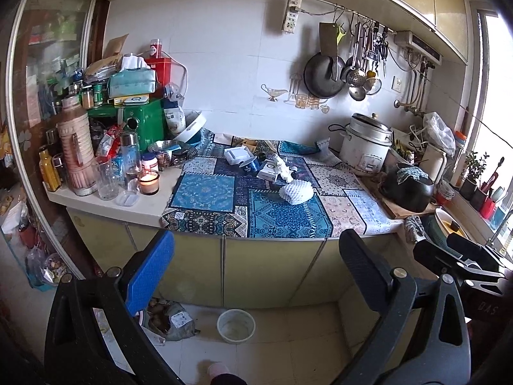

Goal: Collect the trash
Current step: 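Grasp the white foam fruit net with the right gripper while the left gripper grasps the clear plastic tub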

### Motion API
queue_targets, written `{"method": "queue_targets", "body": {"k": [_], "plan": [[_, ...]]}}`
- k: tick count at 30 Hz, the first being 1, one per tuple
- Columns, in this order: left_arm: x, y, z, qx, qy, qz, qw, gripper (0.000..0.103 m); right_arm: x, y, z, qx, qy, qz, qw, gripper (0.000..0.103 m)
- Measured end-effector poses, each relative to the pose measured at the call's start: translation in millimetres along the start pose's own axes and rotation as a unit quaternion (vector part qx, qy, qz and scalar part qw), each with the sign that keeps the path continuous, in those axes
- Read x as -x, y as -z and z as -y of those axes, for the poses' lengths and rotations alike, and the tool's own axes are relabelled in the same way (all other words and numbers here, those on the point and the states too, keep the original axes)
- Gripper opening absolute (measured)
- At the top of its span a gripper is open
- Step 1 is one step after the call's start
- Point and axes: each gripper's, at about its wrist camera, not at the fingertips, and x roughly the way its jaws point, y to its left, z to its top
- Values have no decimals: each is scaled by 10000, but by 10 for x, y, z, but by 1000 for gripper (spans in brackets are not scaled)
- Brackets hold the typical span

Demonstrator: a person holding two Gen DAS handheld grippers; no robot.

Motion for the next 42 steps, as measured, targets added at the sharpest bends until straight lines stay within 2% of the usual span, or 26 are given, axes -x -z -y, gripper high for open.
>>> {"method": "queue_targets", "body": {"k": [7,11,17,24,32,36,42], "plan": [[-892,-410,-271,-16,245,-137,9996,103,-597,-406,-48,-100,303,-18,9995,103],[-1354,-721,-441,-71,260,-207,9994,103,-969,-673,-111,-147,489,-42,9987,103],[-2001,-1066,-627,-326,464,-316,9979,103,-1495,-912,-158,-467,742,-128,9961,103],[-2731,-1210,-652,-343,508,-776,9951,103,-2135,-1034,-34,-703,833,-636,9920,103],[-3564,-1217,-532,-491,227,-1207,9912,103,-2991,-1047,366,-996,753,-1341,9831,103],[-4056,-1223,-449,-394,66,-1606,9862,103,-3436,-1037,662,-1234,604,-1791,9742,103],[-4802,-1220,-311,-99,24,-2162,9763,103,-4070,-961,959,-1529,357,-2438,9570,103]]}}
